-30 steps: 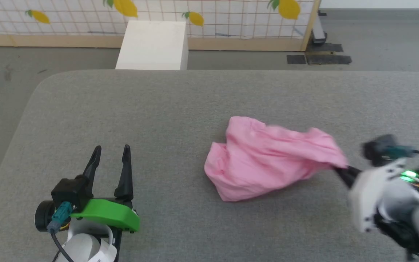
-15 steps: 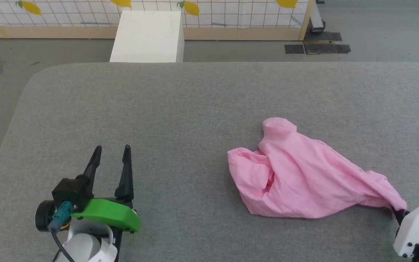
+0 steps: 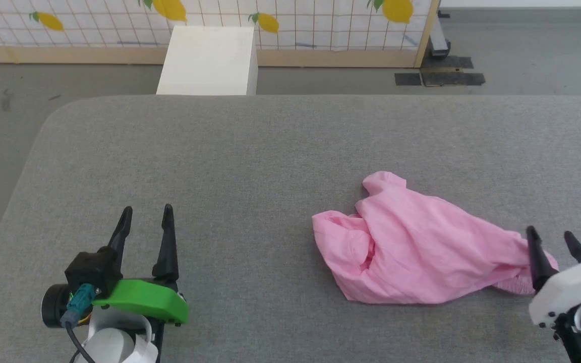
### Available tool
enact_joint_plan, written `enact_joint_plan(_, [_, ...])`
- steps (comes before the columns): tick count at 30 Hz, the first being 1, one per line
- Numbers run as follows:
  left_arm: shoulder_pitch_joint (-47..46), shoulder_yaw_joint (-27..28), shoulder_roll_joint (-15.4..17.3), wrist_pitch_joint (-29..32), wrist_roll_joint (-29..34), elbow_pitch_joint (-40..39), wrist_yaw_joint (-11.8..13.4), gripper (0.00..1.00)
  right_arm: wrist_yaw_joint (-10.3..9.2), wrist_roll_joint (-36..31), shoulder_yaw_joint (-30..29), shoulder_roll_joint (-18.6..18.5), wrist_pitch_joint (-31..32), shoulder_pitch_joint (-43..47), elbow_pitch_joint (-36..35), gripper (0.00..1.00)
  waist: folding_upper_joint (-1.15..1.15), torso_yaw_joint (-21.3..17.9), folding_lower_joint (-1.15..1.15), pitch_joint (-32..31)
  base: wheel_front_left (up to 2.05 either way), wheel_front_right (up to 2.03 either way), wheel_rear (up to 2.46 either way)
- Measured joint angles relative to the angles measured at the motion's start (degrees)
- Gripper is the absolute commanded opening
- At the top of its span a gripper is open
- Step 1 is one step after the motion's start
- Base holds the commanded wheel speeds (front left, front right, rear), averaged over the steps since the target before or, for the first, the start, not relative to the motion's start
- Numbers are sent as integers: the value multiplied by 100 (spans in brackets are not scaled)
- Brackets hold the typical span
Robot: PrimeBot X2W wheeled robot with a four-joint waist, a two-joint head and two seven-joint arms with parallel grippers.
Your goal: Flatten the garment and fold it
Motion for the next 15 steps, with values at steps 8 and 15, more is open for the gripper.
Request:
enact_joint_plan(8, [19,-56,38,51,0,-90,1,100,0,294,1343,-675,1857,18,-822,100,0,-17,0,-87,0,0,0])
enact_joint_plan(15, [13,-99,46,51,0,-154,9,100,0,777,2343,-1350,2960,-123,-848,100,0,66,0,41,0,0,0])
